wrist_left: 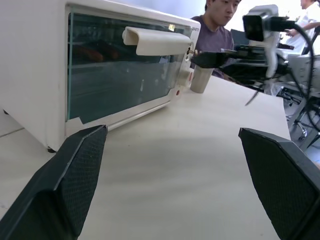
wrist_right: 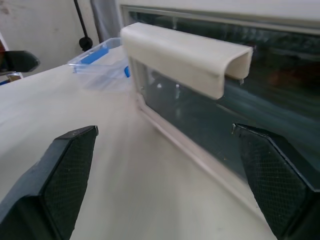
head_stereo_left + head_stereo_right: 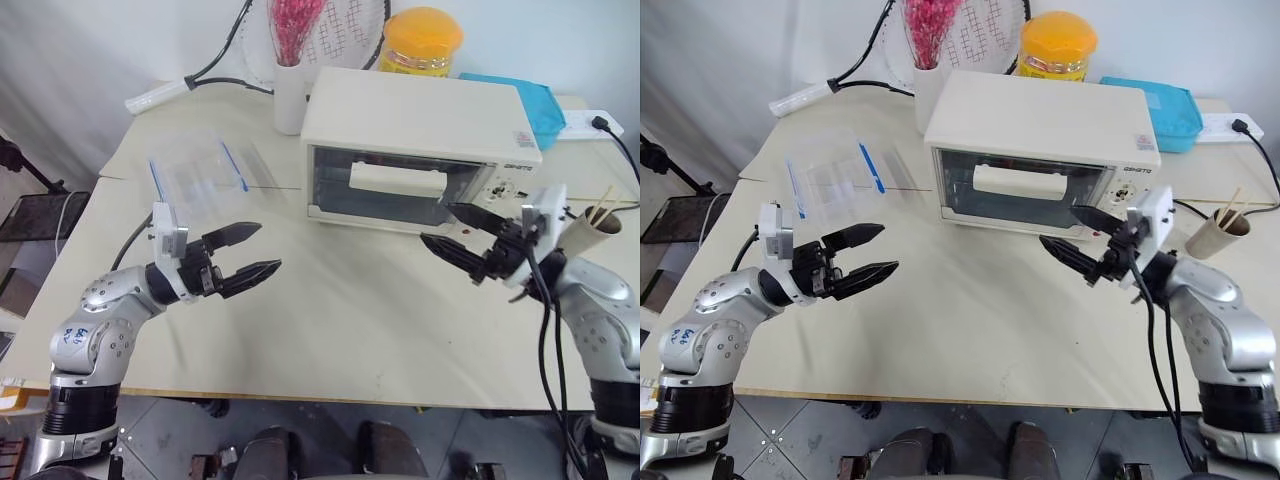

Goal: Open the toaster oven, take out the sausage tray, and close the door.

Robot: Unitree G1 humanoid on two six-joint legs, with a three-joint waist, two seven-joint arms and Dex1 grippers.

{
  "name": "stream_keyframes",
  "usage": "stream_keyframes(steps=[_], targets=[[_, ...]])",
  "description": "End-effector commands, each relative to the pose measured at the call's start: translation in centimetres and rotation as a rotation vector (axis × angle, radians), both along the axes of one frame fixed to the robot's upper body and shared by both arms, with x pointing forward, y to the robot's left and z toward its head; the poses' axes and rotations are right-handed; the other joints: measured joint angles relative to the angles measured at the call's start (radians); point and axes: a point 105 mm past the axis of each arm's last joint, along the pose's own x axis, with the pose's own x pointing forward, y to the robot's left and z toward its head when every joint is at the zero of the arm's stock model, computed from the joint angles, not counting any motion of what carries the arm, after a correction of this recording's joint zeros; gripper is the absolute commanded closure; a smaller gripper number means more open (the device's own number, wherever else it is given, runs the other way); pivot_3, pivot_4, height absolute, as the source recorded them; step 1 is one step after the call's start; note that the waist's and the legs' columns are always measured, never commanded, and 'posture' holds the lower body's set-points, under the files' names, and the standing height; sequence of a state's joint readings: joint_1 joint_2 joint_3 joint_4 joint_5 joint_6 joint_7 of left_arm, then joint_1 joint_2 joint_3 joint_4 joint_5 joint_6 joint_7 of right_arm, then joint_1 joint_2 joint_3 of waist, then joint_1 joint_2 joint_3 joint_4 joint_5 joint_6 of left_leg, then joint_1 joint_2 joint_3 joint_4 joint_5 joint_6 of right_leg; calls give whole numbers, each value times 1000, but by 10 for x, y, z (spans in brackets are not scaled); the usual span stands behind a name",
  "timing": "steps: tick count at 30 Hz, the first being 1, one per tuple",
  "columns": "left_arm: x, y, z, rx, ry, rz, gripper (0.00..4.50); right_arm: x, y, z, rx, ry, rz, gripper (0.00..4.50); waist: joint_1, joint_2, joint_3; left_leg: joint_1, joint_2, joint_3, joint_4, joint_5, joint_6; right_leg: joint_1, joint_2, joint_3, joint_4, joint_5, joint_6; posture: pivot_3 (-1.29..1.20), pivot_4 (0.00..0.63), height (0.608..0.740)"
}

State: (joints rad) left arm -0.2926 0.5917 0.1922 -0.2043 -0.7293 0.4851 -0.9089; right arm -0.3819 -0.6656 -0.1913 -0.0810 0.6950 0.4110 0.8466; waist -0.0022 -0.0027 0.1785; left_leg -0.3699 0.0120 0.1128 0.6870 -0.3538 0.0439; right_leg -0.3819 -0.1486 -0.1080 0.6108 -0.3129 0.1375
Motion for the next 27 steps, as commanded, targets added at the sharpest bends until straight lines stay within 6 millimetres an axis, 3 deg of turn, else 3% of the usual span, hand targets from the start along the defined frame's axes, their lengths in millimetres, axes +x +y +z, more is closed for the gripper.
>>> stream_keyframes(steps=[1, 6, 10, 17, 23, 27], targets=[[-8, -6, 10, -12, -42, -28, 29, 7, 6, 9, -11, -60, 33, 0, 0, 0, 0, 0, 0, 0, 0, 0, 0, 0, 0, 0, 0, 0, 0, 0, 150, 740], [-8, -1, 11, -21, -29, -10, 29, 12, 18, 17, -2, -86, 103, 0, 1, 0, 0, -1, 0, 0, 0, 0, 0, 0, 0, 0, 0, 0, 0, 0, 150, 740], [-8, 6, 8, -42, 22, 5, 29, -4, 30, 27, 4, -166, 200, 0, -1, 0, 0, -1, 0, -1, 0, 0, 0, 0, 0, -1, 0, 0, 0, 0, 150, 740], [6, 15, 15, -92, 62, 40, 29, -45, 43, -4, -203, -158, 360, 0, 2, 0, 0, -1, 0, -1, 0, 0, 0, -1, 0, -1, 0, 0, 0, 0, 150, 740], [37, 4, 23, -48, 16, 18, 1804, -53, 38, -20, -292, -181, 336, 0, 12, 0, 0, -2, -1, -2, 0, 0, 0, -1, 0, -3, -1, 0, 0, 0, 150, 740], [68, -20, 36, -57, -18, -18, 3050, -51, 34, -21, -279, -193, 306, 0, 24, -1, 1, -2, -2, -2, 0, 0, 0, -1, 0, -5, -1, 0, 0, 0, 150, 740]])
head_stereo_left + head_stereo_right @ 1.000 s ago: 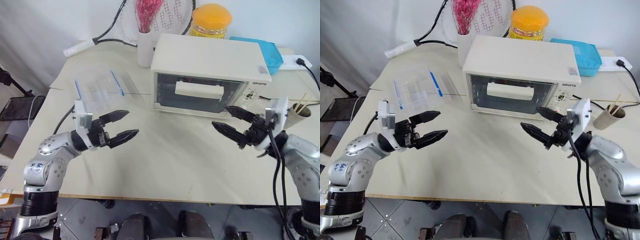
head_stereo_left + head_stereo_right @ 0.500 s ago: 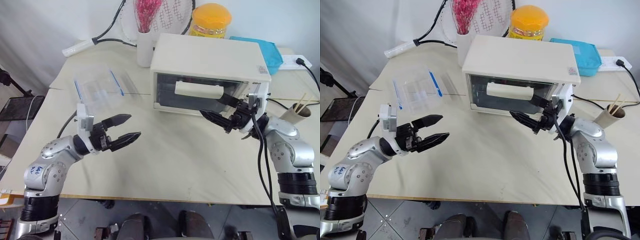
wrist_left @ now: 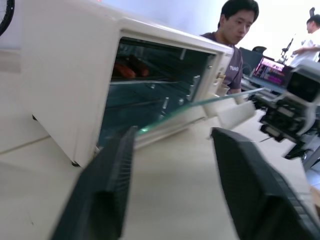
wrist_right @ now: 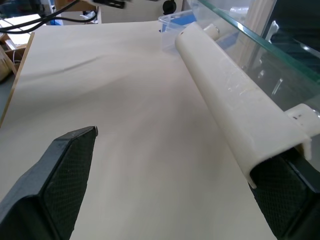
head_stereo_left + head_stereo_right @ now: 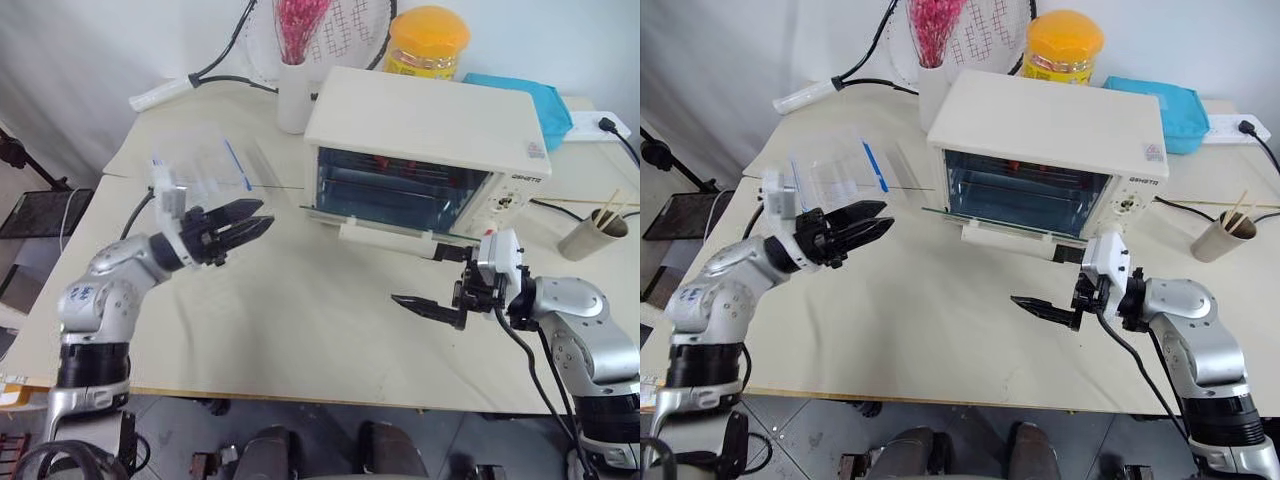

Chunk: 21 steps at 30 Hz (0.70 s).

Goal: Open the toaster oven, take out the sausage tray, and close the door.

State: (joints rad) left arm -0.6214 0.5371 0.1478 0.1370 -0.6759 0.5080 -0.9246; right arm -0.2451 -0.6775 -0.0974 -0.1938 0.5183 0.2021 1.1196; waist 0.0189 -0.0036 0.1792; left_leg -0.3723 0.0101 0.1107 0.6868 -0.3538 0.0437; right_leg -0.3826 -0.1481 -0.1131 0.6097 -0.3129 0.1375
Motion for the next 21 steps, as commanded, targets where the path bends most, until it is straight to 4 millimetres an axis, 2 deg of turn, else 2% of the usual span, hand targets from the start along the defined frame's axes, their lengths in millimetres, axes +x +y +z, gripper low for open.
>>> stream_keyframes(steps=[1, 4, 5, 11, 16, 19, 21], targets=[[18, -20, 8, 28, -48, -32, 3377, -7, 2, 12, -7, -90, 27, 0, 4, 0, 0, 0, 0, 0, 0, 0, 0, 0, 0, 0, 0, 0, 0, 0, 150, 740], [33, -42, 7, 42, -52, -55, 4382, -7, 0, 10, -15, -102, 12, 0, 5, -1, 0, -1, -1, 0, 1, 0, 0, 0, 0, -2, 0, 0, 0, 0, 150, 740], [35, -46, 6, 42, -52, -56, 4449, -7, 0, 9, -19, -106, 9, 0, 5, -1, 0, -1, -1, 0, 1, 0, 0, 0, 0, -3, 0, 0, 0, 0, 150, 740], [52, -70, -6, 89, -64, -39, 4449, -10, -5, 2, -29, -120, -27, 0, 5, -2, 1, -2, -4, 0, 1, 0, 0, 0, 0, -7, 0, 0, 0, 0, 150, 740], [41, -81, -19, 128, -71, -147, 4449, -17, -14, -7, -38, -116, -89, 0, 7, -2, 1, -2, -2, -1, 4, 0, 0, 1, 0, -7, 0, 0, 0, 0, 150, 740], [35, -79, -32, 176, -78, -171, 4449, -30, -27, -18, -29, -108, -182, 0, 12, -2, 1, -3, 0, -4, 4, 0, 1, 1, -1, -9, 0, 0, 0, 0, 150, 740], [30, -78, -40, 196, -75, -182, 4449, -45, -38, -33, -63, -77, -238, 0, 13, -2, 1, -3, 0, -5, 4, -1, 1, 2, -1, -10, 0, 0, 0, 0, 150, 740]])
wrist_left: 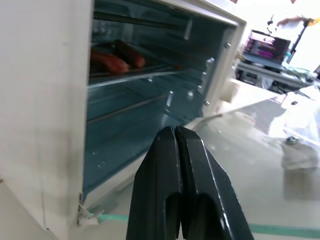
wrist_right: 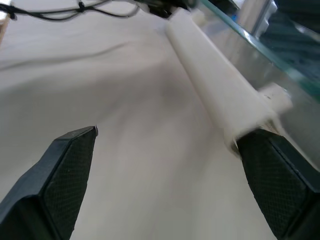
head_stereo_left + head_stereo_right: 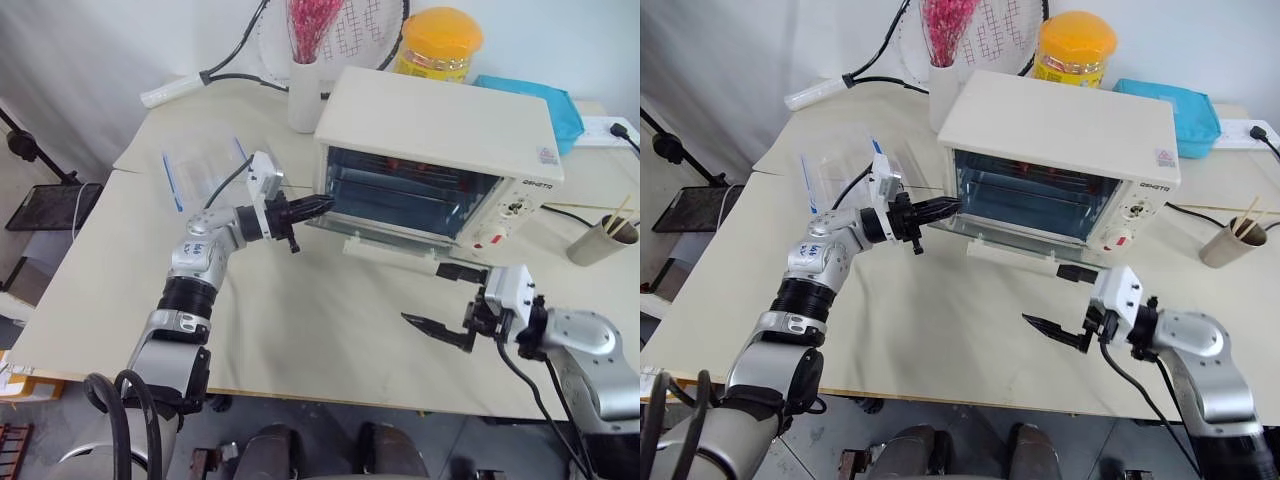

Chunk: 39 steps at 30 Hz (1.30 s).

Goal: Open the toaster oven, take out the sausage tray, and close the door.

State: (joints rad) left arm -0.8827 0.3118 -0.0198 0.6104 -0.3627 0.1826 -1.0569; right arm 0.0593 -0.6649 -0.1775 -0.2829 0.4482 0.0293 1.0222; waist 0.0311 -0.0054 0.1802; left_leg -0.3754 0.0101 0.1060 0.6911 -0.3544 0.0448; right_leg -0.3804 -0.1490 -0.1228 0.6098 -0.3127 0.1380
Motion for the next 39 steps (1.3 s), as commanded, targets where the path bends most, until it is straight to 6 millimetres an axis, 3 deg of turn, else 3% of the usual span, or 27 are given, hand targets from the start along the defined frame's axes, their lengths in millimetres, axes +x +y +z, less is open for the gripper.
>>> stream_keyframes(steps=[1, 7, 10, 13, 16, 19, 22, 24, 29, 30, 33, 39], targets=[[-11, -2, -13, 50, -22, -47, 4449, -22, -18, -5, -39, -42, -96, 0, 1, 0, 0, 0, 0, 0, 0, 0, 0, 0, 0, 0, -1, 0, 0, 0, 150, 740], [-28, 6, -41, 103, -16, -44, 4449, -57, -58, -24, -38, -15, -351, 0, -8, 0, 0, 2, 1, 0, 2, 0, 0, 4, 0, 0, -1, 0, 0, 0, 150, 740], [-35, 7, -52, 153, -34, -54, 4449, -60, -71, -17, -53, -50, -425, 0, -12, 0, 0, 5, 2, 3, 3, 0, -1, 5, 0, 4, 0, 0, 1, 0, 150, 740], [-37, 8, -54, 138, -30, -33, 4449, -50, -72, 4, -60, -132, -459, 0, -12, 1, 0, 6, 3, 3, 3, 1, -1, 5, 0, 6, 1, 0, 1, 0, 150, 740], [-41, 10, -53, 120, -55, -16, 4449, -31, -51, 28, -61, -202, -426, 0, -15, 1, -1, 6, 3, 3, 3, 0, -1, 4, 0, 7, 2, 0, 1, 0, 150, 740], [-44, 18, -45, 48, -63, 34, 4449, -6, -32, 34, -112, -196, -481, 0, -19, 2, -1, 6, 4, 3, 3, 0, -1, 4, 0, 6, 2, 0, 0, 0, 150, 740], [-52, 27, -39, -15, -56, 64, 3878, 12, 2, 42, -116, -239, -405, 0, -24, 2, -1, 5, 4, 1, 3, 0, -1, 3, 0, 6, 2, 0, 0, 0, 150, 740], [-61, 34, -34, -44, -55, 73, 3254, 28, 21, 47, -148, -312, -381, 0, -20, 2, -1, 3, 4, -1, 3, 0, -1, 3, -1, 4, 2, 0, 0, 0, 150, 740], [-78, 52, -27, -36, -70, 139, 1845, 78, 50, 54, -262, -497, -470, 0, -36, 2, -1, 3, 3, -1, 4, 0, -1, 4, -1, 3, 2, 0, 0, 0, 150, 740], [-80, 57, -25, -44, -79, 165, 1786, 92, 54, 56, -297, -524, -507, 0, -33, 2, -1, 3, 3, -1, 4, 0, -1, 4, -1, 3, 2, 0, 0, 0, 150, 740], [-86, 62, -21, -65, -86, 199, 1053, 123, 64, 67, -399, -647, -592, 0, -44, 3, 0, 0, 2, -4, 5, 0, -2, 3, -1, 3, 2, 0, -1, 0, 150, 740], [-91, 59, -23, -83, -80, 229, 1053, 156, 71, 70, -502, -735, -652, 0, -56, 3, 0, 0, 2, -8, 3, 1, -3, 3, 0, -1, 3, 0, -1, 0, 150, 740]])
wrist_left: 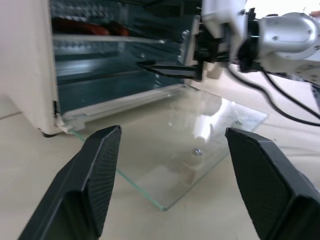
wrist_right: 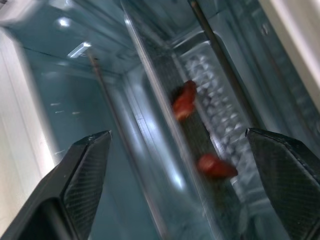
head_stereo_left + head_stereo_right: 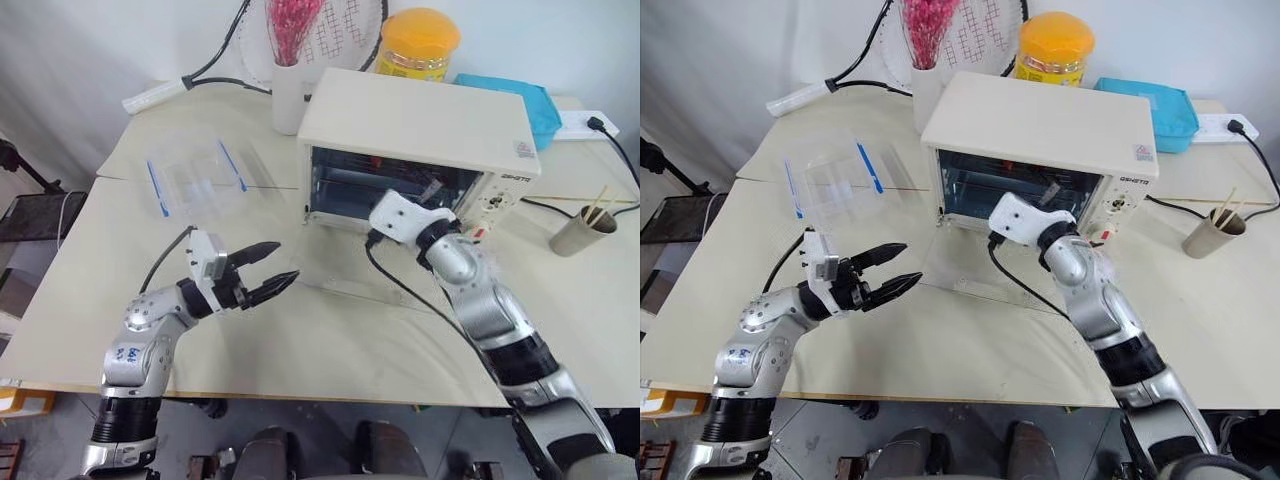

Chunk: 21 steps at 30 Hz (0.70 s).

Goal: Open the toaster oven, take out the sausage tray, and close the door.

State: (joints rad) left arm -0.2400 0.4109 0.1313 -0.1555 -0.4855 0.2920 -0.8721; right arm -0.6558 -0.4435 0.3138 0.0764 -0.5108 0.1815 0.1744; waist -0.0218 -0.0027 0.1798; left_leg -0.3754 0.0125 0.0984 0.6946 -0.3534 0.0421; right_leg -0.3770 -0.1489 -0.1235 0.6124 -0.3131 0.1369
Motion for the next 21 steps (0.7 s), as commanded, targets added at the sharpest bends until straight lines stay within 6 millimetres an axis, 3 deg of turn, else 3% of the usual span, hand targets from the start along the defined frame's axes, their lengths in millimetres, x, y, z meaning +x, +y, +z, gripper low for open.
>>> stream_keyframes(steps=[1, 6, 9, 13, 21], targets=[[-5, -4, 10, -24, -41, -1, 1053, 12, 1, 8, -53, -66, -25, 0, -5, 0, 0, 0, 0, 0, 0, 0, 0, 0, 0, 0, 0, 0, 0, 0, 150, 740], [-4, -5, 10, -28, -42, 4, 1053, 20, 1, 14, -112, -126, -52, 0, -8, 0, 0, 0, 0, 0, -1, 0, 0, 0, 0, 0, -1, 0, 0, 0, 150, 740], [-2, -5, 11, -42, -42, 7, 1053, 23, -1, 7, -130, -112, -56, 0, -8, 0, 0, 0, 0, 0, -1, 0, 0, 0, 0, 0, -1, 0, 0, 0, 150, 740], [-1, -6, 13, -41, -46, -3, 999, 27, 0, 9, -141, -138, -58, 912, -8, 0, 0, 0, 0, 0, -1, 0, 0, 0, 0, 0, -1, 0, 0, 0, 150, 740], [1, -7, 16, -41, -51, -10, 999, 31, 3, 11, -148, -160, -66, 3525, -10, 0, 0, 0, 0, 0, -1, 1, -1, 0, 1, 0, -1, 0, 0, 0, 150, 740]])
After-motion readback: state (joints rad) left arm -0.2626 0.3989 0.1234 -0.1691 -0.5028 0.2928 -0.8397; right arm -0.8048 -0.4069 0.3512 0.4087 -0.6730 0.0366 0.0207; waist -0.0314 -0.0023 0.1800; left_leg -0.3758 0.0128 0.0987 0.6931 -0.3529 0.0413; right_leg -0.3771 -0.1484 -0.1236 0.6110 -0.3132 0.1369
